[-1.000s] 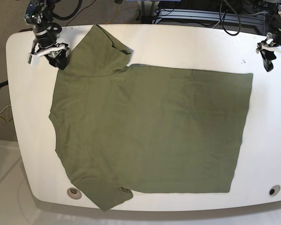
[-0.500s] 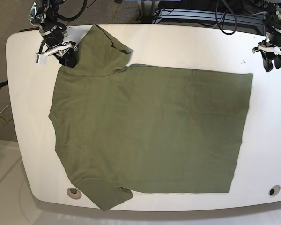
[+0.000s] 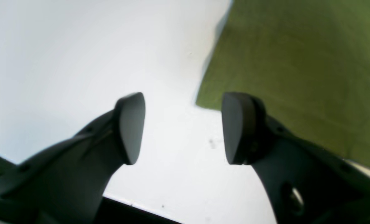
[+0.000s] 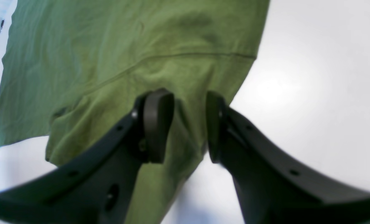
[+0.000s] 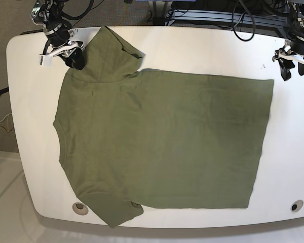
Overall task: Fold the T-shirt properly
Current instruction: 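Grasp the shirt's shoulder near the collar with the right gripper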
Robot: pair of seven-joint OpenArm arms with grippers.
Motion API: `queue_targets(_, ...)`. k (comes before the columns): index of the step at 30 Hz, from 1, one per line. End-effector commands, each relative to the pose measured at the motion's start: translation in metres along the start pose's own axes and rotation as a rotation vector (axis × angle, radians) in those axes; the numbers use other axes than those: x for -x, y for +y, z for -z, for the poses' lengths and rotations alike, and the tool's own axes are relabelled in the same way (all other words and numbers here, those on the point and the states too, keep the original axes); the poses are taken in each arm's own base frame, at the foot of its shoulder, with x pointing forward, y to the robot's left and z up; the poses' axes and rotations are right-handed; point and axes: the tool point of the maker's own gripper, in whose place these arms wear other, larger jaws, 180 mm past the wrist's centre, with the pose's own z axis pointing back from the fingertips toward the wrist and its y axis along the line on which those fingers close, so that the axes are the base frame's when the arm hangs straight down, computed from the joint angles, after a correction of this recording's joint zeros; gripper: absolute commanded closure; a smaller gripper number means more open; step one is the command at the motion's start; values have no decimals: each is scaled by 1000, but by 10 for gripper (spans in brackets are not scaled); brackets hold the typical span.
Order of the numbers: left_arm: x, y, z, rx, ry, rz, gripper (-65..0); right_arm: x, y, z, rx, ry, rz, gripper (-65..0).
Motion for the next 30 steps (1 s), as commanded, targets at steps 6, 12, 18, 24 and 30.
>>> queue_targets(6,-18,-5,-1,26,-45,-4,-403,14,7,2,-11,62,-31,-203)
queue_targets(12,-11,-7,2,36,-23,-12,-393,27,21,10,-61,107,-36,-184)
queue_targets(18,-5,-12,3,67,-2,-42,-348,33,28,13,-80,133,-46,-121)
queue_targets(24,26,-11,11,110,90,-137,-277,36,28,16,-79,160,-39,-138)
queue_targets(30,46,0,22,105,154,-204,-275,39,29,16,-80,169,-29,-169)
